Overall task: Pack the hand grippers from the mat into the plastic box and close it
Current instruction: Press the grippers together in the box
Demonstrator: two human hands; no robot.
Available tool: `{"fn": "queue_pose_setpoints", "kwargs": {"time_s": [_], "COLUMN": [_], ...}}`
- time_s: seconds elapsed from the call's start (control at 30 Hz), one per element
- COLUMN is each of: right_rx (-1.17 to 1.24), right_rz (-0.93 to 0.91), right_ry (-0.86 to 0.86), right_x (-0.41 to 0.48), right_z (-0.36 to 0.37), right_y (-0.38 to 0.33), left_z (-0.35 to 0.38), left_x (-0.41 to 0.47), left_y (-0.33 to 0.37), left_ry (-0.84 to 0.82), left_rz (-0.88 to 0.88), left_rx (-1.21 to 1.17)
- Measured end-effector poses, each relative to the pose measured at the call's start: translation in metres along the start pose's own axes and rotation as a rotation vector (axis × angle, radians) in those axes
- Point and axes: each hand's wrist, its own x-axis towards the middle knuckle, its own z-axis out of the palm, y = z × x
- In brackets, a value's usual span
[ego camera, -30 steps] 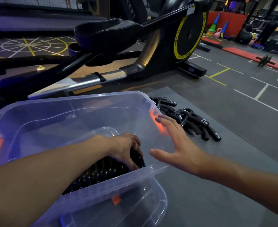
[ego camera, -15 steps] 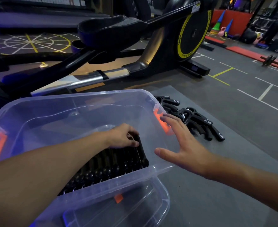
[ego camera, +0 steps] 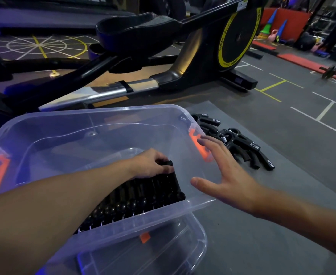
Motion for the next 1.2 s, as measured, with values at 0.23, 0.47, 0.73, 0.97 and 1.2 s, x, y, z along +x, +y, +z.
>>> {"fn": "queue_pose_setpoints", "kwargs": {"time_s": [0.23,0.47,0.73,0.97,1.2], "right_rx": [-0.002,0.0,0.011,0.006,-0.005], "right_rz": [0.004,0.002,-0.004,-0.006,0.006], "right_ry": [-0.002,-0.006,-0.012,-0.016,-0.024], "right_x": [-0.001,-0.002,-0.002,-0.003,-0.004], "right_z": [-0.001,-0.001,-0.001,-0.001,-0.002], "right_y": [-0.001,-0.002,-0.003,-0.002,-0.002], "left_z": [0.003,0.005,0.002,0.006,0.007], "left_x": [0.008,0.011,0.019,0.026,0.032], "left_y": [0.013,0.002,-0.001,0.0,-0.001], "left_ry": [-0.051,-0.058,-0.071,-0.114,-0.2], "left_rz": [-0.008,0.025,0.012,0.044,0.016], "left_rx": [0.173,0.238,0.186,0.198,0.398]}}
